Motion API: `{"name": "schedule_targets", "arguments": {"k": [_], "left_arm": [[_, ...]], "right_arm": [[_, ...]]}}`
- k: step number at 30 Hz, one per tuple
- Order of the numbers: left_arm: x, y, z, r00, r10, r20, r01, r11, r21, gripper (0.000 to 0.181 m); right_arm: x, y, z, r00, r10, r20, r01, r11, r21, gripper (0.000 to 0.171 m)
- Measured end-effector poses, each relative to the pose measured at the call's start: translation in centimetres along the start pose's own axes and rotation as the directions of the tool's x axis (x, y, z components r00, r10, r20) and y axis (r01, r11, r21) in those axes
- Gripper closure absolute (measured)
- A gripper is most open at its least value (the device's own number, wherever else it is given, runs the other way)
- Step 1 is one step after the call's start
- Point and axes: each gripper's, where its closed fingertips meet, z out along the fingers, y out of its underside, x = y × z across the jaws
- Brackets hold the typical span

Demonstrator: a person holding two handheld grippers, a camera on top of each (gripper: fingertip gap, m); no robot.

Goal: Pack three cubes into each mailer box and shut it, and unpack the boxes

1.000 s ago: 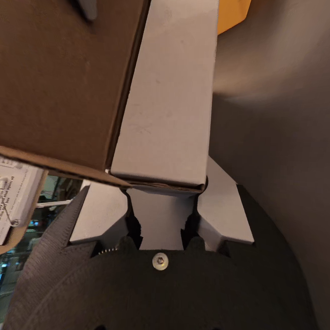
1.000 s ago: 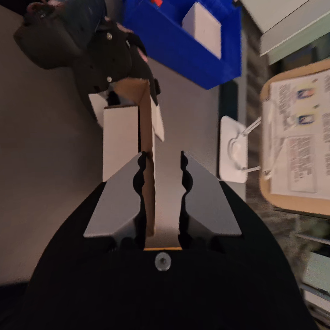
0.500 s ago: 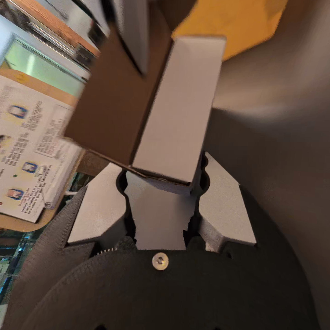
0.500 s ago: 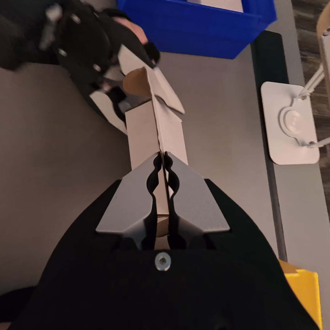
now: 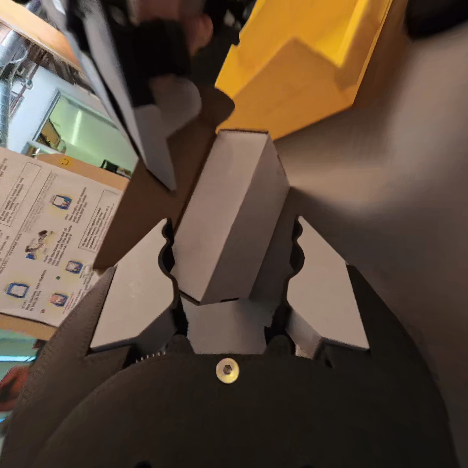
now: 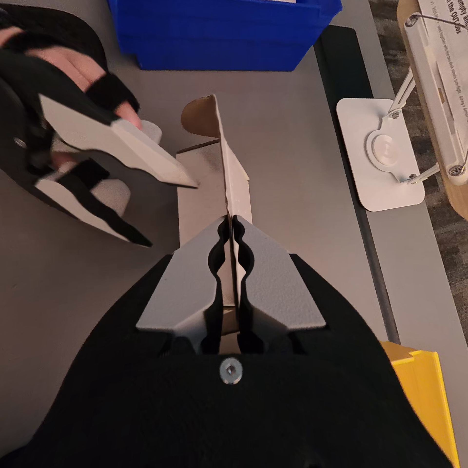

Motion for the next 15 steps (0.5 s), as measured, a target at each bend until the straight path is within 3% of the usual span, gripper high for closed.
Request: {"name": "schedule_targets", "arguments": {"k": [1, 4, 8, 11, 13, 14, 15], "left_arm": [[0.2, 0.7, 0.5, 0.999, 0.033, 0.009, -0.032, 0.999, -0.037, 0.089], [0.9, 1.7, 1.2, 0.992, 0.121, 0.027, -0.118, 0.99, -0.08, 0.1], [1.1, 2.5, 1.6, 0.969, 0.24, 0.05, -0.231, 0.963, -0.14, 0.095], [1.5, 2.4, 1.5, 0.977, 0.209, 0.029, -0.204, 0.969, -0.139, 0.098], [2.3, 2.4, 1.5, 0.984, 0.178, -0.02, -0.179, 0.976, -0.127, 0.122], [3.4, 2.6, 1.5, 0.982, 0.171, -0.083, -0.18, 0.976, -0.124, 0.155], [4.5, 2.9, 1.5, 0.977, 0.171, -0.128, -0.187, 0.975, -0.121, 0.153]], "right_arm": [[-0.2, -0.2, 0.1, 1.0, 0.0, 0.002, 0.0, 1.0, 0.0, 0.17], [-1.1, -0.8, 0.5, 1.0, -0.011, 0.017, 0.011, 1.0, 0.005, 0.17], [-0.7, -0.9, 0.6, 0.998, -0.064, -0.029, 0.064, 0.998, -0.004, 0.171], [-0.6, -0.8, 0.7, 0.998, -0.06, -0.029, 0.06, 0.998, -0.004, 0.17], [-0.2, -0.5, 1.0, 0.997, -0.065, -0.05, 0.064, 0.998, -0.02, 0.17], [0.3, -0.3, 1.2, 0.994, -0.072, -0.082, 0.069, 0.997, -0.035, 0.17], [0.9, -0.1, 1.4, 0.99, -0.082, -0.118, 0.077, 0.996, -0.045, 0.17]]}}
